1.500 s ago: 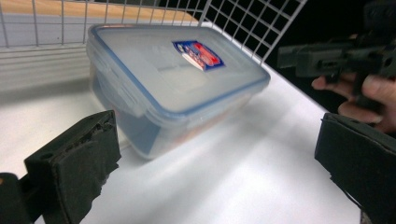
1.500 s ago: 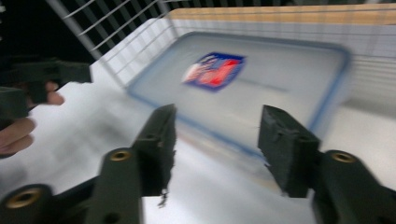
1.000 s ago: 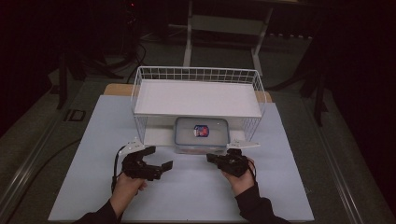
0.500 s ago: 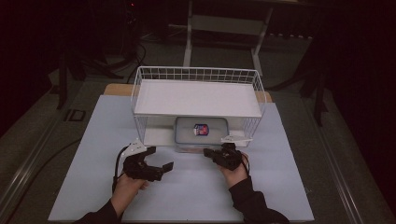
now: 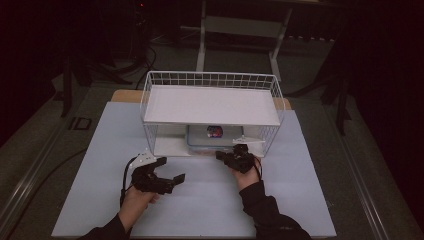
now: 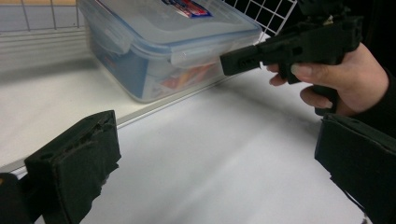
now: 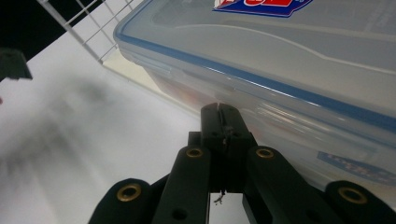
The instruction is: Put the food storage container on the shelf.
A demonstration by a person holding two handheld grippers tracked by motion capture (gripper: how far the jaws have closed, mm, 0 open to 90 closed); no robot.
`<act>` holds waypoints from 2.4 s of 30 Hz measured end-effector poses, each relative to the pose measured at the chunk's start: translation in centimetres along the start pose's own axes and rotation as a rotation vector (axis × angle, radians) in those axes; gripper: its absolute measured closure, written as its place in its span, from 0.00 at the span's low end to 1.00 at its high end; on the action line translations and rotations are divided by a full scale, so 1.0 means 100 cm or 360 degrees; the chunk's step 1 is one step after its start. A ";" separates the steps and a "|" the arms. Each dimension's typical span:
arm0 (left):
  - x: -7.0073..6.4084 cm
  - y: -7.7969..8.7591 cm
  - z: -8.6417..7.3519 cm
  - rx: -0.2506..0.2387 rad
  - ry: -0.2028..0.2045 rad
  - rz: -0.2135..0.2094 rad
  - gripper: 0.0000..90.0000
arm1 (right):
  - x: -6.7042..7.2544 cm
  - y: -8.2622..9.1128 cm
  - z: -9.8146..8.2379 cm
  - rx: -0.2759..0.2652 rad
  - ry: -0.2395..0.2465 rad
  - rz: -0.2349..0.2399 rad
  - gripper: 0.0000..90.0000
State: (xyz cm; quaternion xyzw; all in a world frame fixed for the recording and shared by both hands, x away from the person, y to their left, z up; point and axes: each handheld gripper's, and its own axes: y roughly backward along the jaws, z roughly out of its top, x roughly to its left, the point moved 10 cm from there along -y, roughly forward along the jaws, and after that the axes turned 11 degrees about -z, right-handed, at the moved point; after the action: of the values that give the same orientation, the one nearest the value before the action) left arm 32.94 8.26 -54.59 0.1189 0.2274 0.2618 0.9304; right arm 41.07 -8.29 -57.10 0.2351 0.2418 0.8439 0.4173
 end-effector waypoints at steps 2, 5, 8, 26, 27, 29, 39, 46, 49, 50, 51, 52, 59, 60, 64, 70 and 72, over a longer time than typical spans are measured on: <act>0.000 0.000 0.000 -0.0001 -0.0005 0.0001 0.00 | -0.001 -0.003 0.002 -0.0002 -0.0002 -0.0008 1.00; 0.001 0.000 0.000 0.0000 -0.0015 0.0007 0.00 | -0.002 -0.006 0.006 -0.0011 0.0011 -0.0035 1.00; 0.002 0.001 -0.001 0.0002 -0.0014 0.0011 0.00 | -0.003 -0.009 0.008 -0.0009 0.0003 -0.0045 1.00; 0.003 0.001 -0.002 0.0003 -0.0008 0.0010 0.00 | -0.007 -0.022 0.020 -0.0028 -0.0031 -0.0061 1.00; 0.003 0.001 -0.002 0.0003 -0.0008 0.0010 0.00 | -0.007 -0.022 0.020 -0.0028 -0.0031 -0.0061 1.00; 0.003 0.001 -0.002 0.0005 -0.0007 0.0012 0.00 | -0.006 -0.023 0.020 -0.0030 -0.0041 -0.0056 1.00; 0.002 0.001 -0.001 0.0008 -0.0022 0.0011 0.00 | 0.005 -0.023 0.020 -0.0049 -0.0047 0.0003 0.95; -0.002 0.001 0.001 0.0002 -0.0052 0.0009 0.00 | 0.012 -0.005 0.014 -0.0097 -0.0027 0.0013 0.65; -0.004 0.000 0.001 0.0004 -0.0063 -0.0009 0.00 | 0.013 0.006 0.012 -0.0155 -0.0018 0.0029 0.44; -0.005 0.000 0.001 0.0007 -0.0068 -0.0013 0.00 | 0.015 0.009 0.012 -0.0168 -0.0027 0.0057 0.39; -0.006 0.000 0.001 0.0007 -0.0071 -0.0025 0.00 | 0.016 0.013 0.010 -0.0171 -0.0016 0.0078 0.32; -0.007 -0.001 0.001 0.0011 -0.0081 -0.0031 0.00 | 0.017 0.017 0.009 -0.0178 -0.0005 0.0089 0.30; -0.012 0.000 0.001 0.0017 -0.0101 -0.0052 0.00 | 0.023 0.044 0.002 -0.0227 0.0019 0.0151 0.21; -0.012 0.000 0.001 0.0023 -0.0105 -0.0055 0.00 | 0.023 0.048 0.000 -0.0230 0.0024 0.0152 0.20; -0.017 0.000 0.001 0.0027 -0.0119 -0.0082 0.00 | 0.024 0.061 -0.008 -0.0244 0.0056 0.0150 0.19; -0.022 0.001 -0.001 0.0035 -0.0138 -0.0104 0.00 | 0.019 0.078 -0.021 -0.0242 0.0108 0.0123 0.18; -0.022 0.002 -0.002 0.0033 -0.0135 -0.0106 0.00 | 0.017 0.084 -0.025 -0.0255 0.0108 0.0119 0.18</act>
State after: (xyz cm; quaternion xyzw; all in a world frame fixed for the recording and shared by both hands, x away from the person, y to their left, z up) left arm 31.07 7.28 -53.84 0.1319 0.1941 0.2232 0.9461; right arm 33.70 -11.90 -53.61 0.1810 0.1785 0.8831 0.3945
